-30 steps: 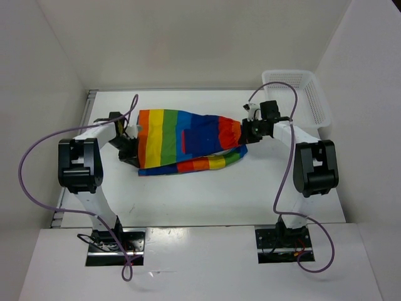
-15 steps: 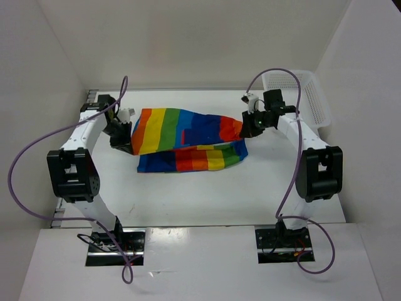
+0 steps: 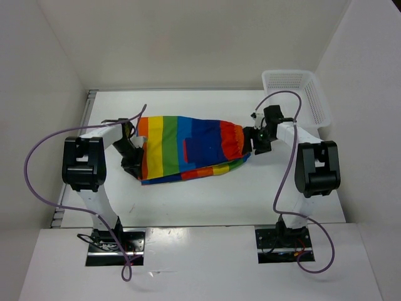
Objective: Fold and stack the shorts
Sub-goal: Fold the shorts
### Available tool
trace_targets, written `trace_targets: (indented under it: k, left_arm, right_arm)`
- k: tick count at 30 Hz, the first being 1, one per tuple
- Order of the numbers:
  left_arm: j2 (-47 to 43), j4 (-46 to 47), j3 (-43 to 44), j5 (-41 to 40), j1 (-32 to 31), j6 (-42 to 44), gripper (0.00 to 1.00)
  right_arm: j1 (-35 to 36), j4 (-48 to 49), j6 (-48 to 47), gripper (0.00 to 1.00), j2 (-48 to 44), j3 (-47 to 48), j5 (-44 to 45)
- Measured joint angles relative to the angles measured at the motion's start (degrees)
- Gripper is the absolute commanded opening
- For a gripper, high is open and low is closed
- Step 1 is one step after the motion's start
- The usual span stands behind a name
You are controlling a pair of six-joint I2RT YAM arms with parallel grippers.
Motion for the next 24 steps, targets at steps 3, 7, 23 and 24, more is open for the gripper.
trace_targets:
  k: [3,7,23,24]
  left_arm:
    - [0.0,0.52,0.0,0.02,0.0,0.0,0.29]
    - [0.02,0.87,-0.33,0.0,0.0,0.02,0.29]
    - [0.26,1.46,-0.92,-0.07,0.0,0.02,0.33]
    - [0.26,1.46,-0.92,-0.07,0.0,0.02,0.34]
  right_arm:
    - [0.0,1.81,2.99,0.72,1.42,0.0,0.66]
    - [0.0,4.46,5.97,0.72,4.72,-0.02,0.52]
    - [-0.24,7.98,8.39,0.02,9.57,3.02,-4.5]
    - [-0.11,7.65,7.72,0.01,9.57,3.65,-4.35]
